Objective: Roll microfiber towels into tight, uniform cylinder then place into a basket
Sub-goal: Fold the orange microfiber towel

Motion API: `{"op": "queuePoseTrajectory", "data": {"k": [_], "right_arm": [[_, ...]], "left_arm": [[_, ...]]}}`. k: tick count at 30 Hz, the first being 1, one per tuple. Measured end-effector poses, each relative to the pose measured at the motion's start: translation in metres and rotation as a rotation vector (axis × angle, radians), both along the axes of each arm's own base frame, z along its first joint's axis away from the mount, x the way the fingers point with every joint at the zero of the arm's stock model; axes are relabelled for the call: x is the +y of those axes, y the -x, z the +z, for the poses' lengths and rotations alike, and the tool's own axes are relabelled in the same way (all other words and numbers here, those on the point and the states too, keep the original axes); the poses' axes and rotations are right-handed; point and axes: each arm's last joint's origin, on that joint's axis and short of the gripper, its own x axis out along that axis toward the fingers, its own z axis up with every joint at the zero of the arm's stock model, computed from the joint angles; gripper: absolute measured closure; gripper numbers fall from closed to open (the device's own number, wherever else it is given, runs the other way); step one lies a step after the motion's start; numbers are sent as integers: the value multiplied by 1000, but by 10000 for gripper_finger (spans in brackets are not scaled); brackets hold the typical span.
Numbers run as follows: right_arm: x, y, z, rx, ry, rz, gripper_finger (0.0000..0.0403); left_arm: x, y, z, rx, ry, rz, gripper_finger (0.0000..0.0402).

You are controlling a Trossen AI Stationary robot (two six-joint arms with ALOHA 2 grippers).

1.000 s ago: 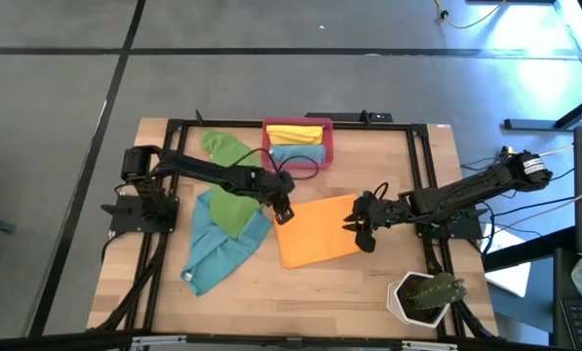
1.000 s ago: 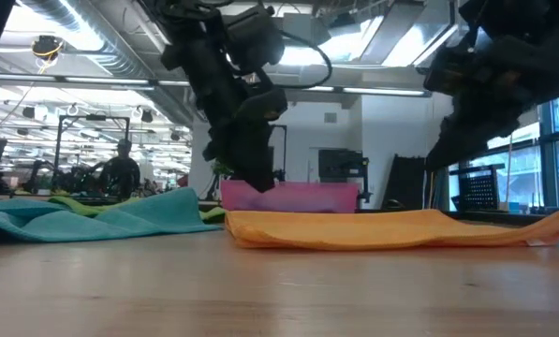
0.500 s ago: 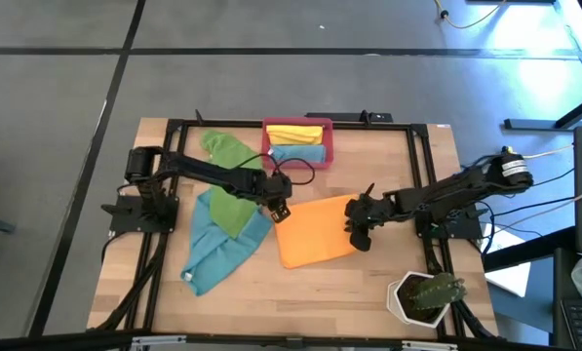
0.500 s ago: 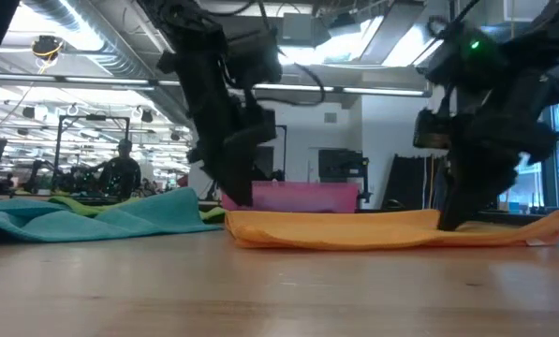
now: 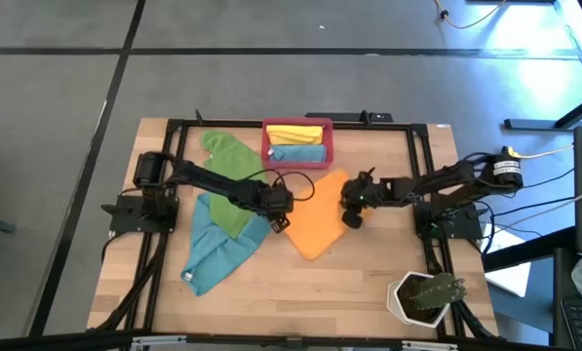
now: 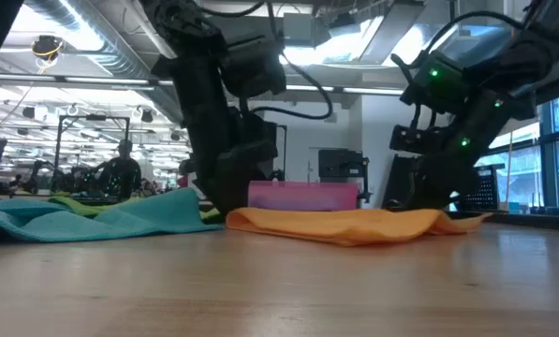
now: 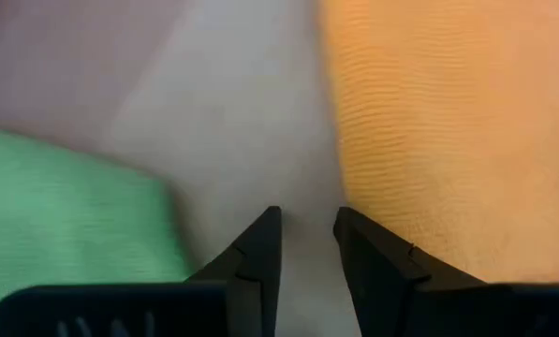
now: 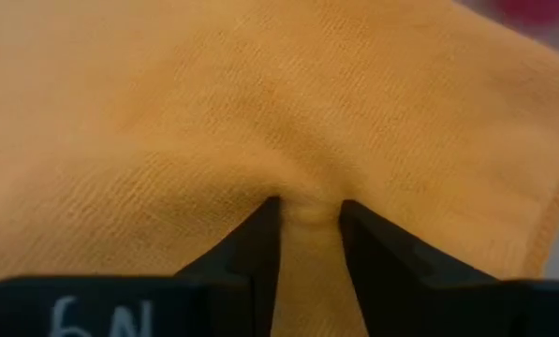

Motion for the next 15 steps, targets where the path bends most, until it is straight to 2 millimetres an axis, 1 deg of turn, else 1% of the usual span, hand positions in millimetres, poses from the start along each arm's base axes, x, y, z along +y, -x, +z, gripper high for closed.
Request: {"op": "queuePoseTrajectory", "data": {"k": [2, 4, 6, 8, 10, 13, 15], "right_arm": [[-5, -2, 2, -3, 39, 29, 284], [-9, -5, 5, -1, 66, 52, 284], [-11, -7, 11, 48, 87, 92, 284], [-11, -8, 18, 105, 73, 98, 284], [-12, -10, 27, 118, 46, 74, 284], [-5, -15, 37, 85, -23, 77, 284], [3, -16, 41, 52, -61, 103, 284]], "left_arm": [[-7, -4, 3, -16, 21, -29, 308], [-15, -7, 6, -22, 35, -101, 308], [-24, -9, 9, -1, 28, -177, 308], [-31, -6, 19, 42, -25, -206, 308], [-34, -7, 33, 28, -98, -196, 308], [-37, -9, 48, 8, -217, -182, 308], [-39, -13, 56, -35, -256, -188, 308]]}}
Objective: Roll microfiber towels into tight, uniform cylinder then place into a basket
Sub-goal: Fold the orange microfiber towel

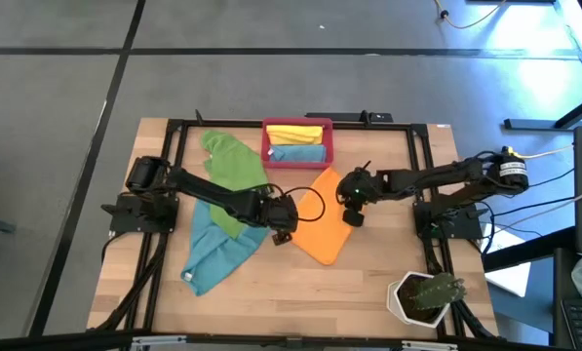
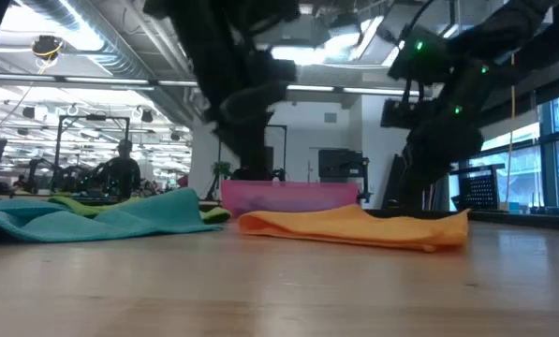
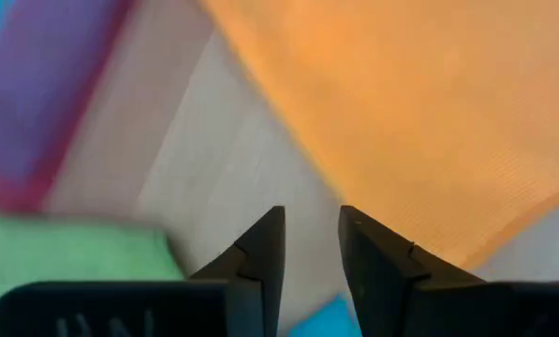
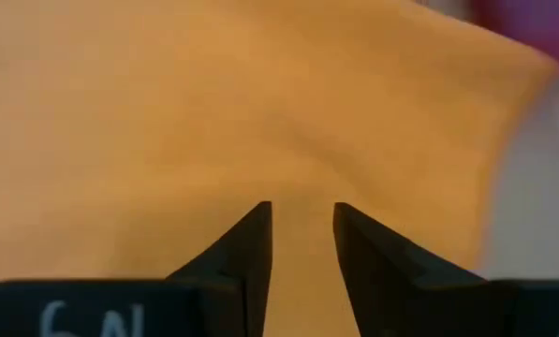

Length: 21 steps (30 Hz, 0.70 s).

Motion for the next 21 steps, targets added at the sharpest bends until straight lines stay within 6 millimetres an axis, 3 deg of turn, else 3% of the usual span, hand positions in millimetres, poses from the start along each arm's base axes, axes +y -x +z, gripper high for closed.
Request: {"op": "queuePoseTrajectory", "data": {"k": [7, 13, 21], "right_arm": [[32, 0, 14, -71, 73, 33, 291], [63, -1, 14, -113, 62, 126, 308], [90, -1, 7, -120, 62, 170, 322]], "left_arm": [[4, -16, 12, -106, -88, -140, 308], [11, -27, 19, -174, -171, -240, 308], [38, -33, 12, -117, -252, -280, 308]]}}
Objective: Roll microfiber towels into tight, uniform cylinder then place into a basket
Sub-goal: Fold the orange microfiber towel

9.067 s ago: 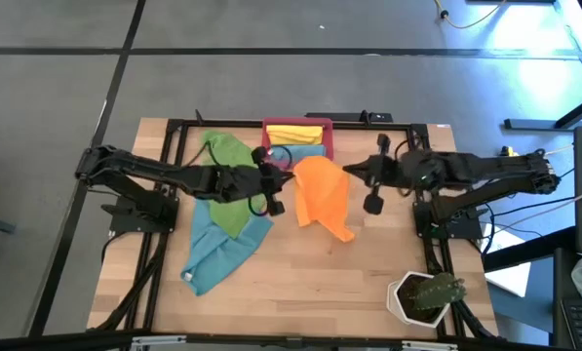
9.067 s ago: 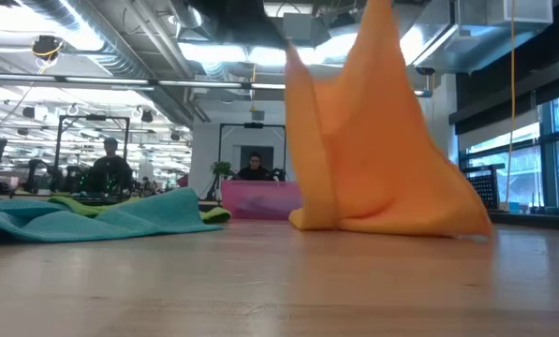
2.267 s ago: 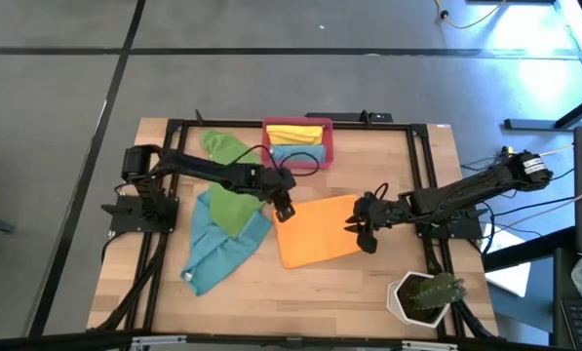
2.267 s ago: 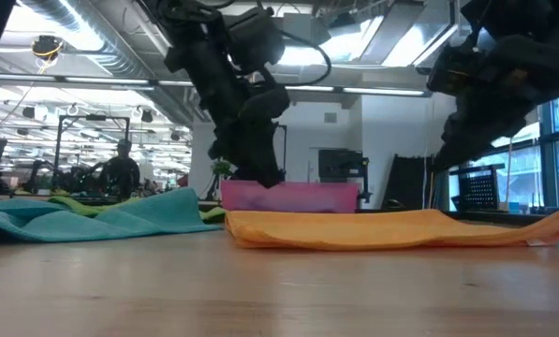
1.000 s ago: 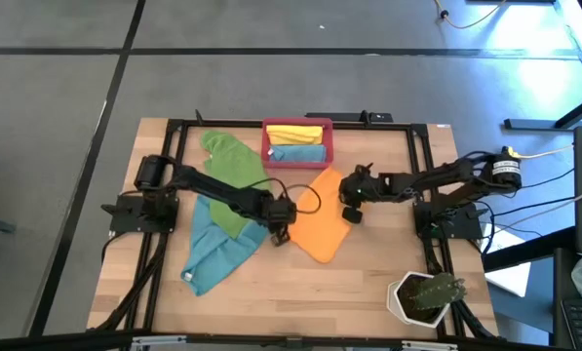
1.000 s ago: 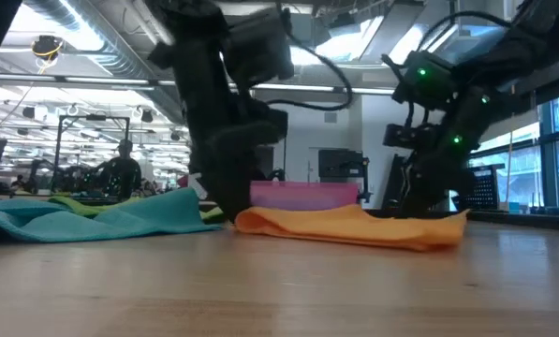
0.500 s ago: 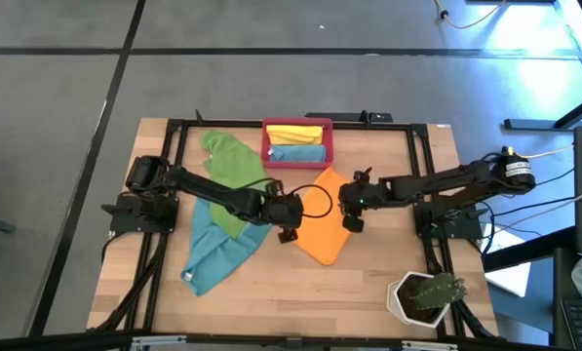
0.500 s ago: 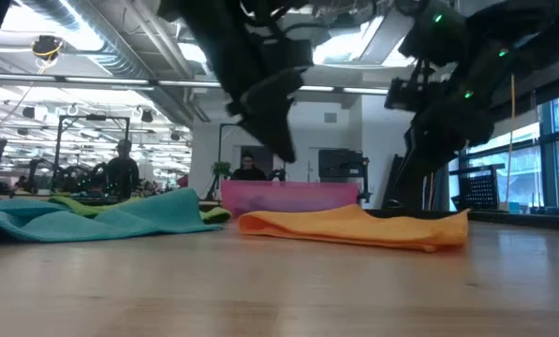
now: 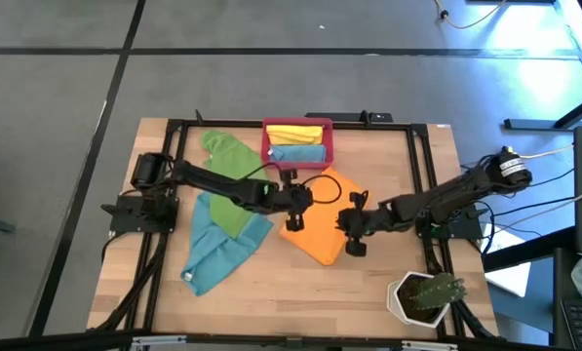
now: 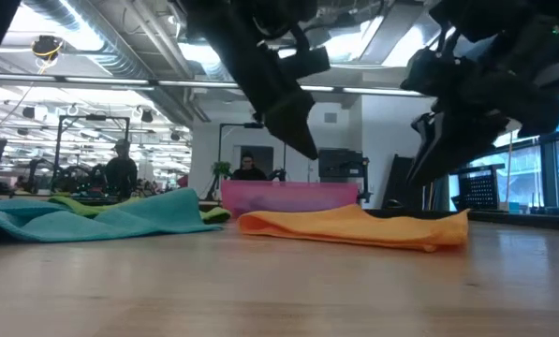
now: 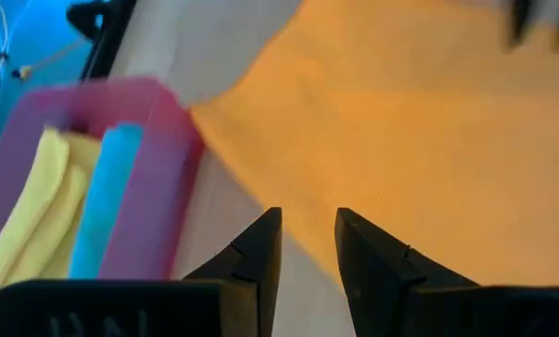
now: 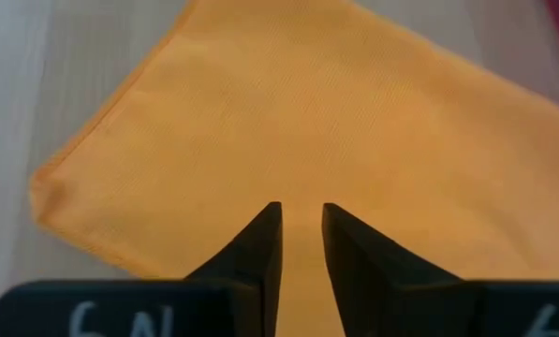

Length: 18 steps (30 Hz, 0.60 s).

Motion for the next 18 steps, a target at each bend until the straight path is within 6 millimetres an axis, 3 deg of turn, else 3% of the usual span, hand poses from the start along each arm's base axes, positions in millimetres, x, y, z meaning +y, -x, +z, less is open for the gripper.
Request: {"op": "queuePoseTrajectory", "data": {"k": [4, 10, 18], "right_arm": [[10, -5, -9, -24, 0, -50, 323], [23, -16, -29, -33, -45, 16, 323], [25, -15, -43, 34, -88, -41, 323]], "left_arm": [[17, -1, 1, -10, 15, 10, 308], [34, -4, 2, -38, 83, -51, 308], [33, -4, 1, -31, 169, -130, 308]]}}
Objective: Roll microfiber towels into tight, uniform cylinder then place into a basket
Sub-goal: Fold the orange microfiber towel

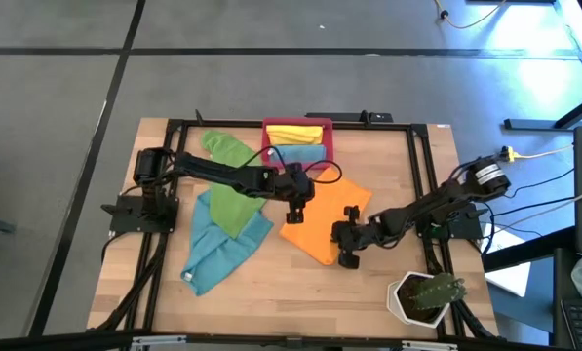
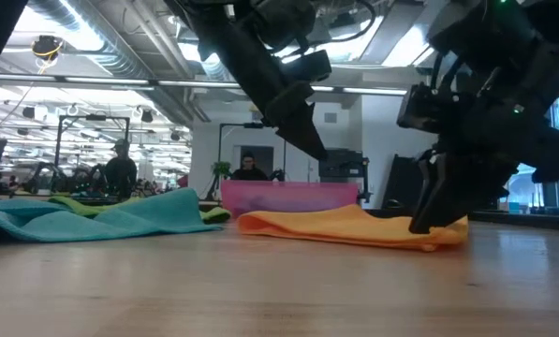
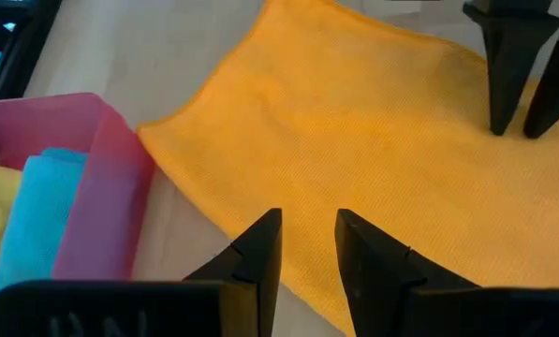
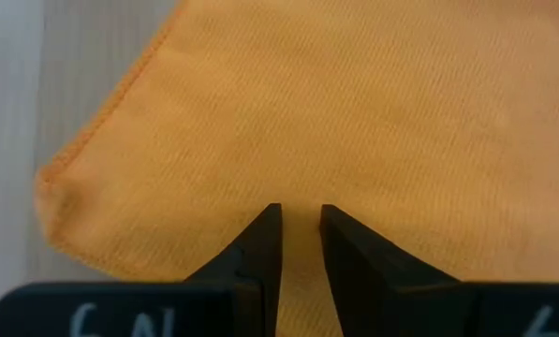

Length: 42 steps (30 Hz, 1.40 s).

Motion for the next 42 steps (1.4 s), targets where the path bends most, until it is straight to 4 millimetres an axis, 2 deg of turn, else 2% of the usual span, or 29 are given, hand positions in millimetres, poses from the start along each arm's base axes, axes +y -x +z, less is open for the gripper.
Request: {"op": "queuePoseTrajectory", "data": {"k": [6, 10, 13, 17, 25, 28, 32, 35, 38, 42], "right_arm": [[3, -5, -5, -9, -46, 50, 323], [4, -3, -10, 56, -70, 96, 323], [6, 0, -11, 99, -114, 128, 324], [11, 5, -8, 131, -155, 187, 339], [14, 7, -9, 152, -150, 282, 395], [13, 8, -9, 164, -166, 309, 394], [12, 12, -7, 231, -284, 331, 391], [10, 17, 1, 303, -278, 314, 398], [9, 16, 14, 303, -217, 319, 394], [11, 7, 37, 179, -191, 322, 393]], "left_arm": [[-1, 2, -2, 21, 30, 14, 308], [-6, 8, -8, 98, 135, -1, 308], [-8, 11, -10, 135, 150, 24, 308], [-12, 12, -10, 139, 156, 36, 308], [-27, 14, -12, 167, 229, 53, 308], [-32, 14, -12, 165, 226, 59, 308], [-38, 15, -13, 173, 250, 92, 308], [-41, 17, -14, 195, 252, 94, 308], [-43, 18, -15, 202, 255, 102, 308], [-46, 19, -15, 200, 278, 126, 308]]}}
